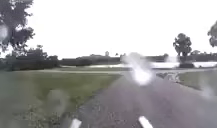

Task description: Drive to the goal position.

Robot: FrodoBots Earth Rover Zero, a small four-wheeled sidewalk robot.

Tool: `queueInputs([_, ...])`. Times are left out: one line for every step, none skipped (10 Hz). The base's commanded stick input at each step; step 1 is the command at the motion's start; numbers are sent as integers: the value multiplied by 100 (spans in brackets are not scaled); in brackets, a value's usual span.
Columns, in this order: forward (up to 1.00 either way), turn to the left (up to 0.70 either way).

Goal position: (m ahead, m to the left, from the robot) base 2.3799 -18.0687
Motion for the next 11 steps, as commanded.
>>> queueInputs([70, 0])
queueInputs([70, 0])
queueInputs([70, 0])
queueInputs([70, 0])
queueInputs([70, 0])
queueInputs([70, 0])
queueInputs([70, 0])
queueInputs([70, 0])
queueInputs([70, 0])
queueInputs([70, 0])
queueInputs([70, 0])
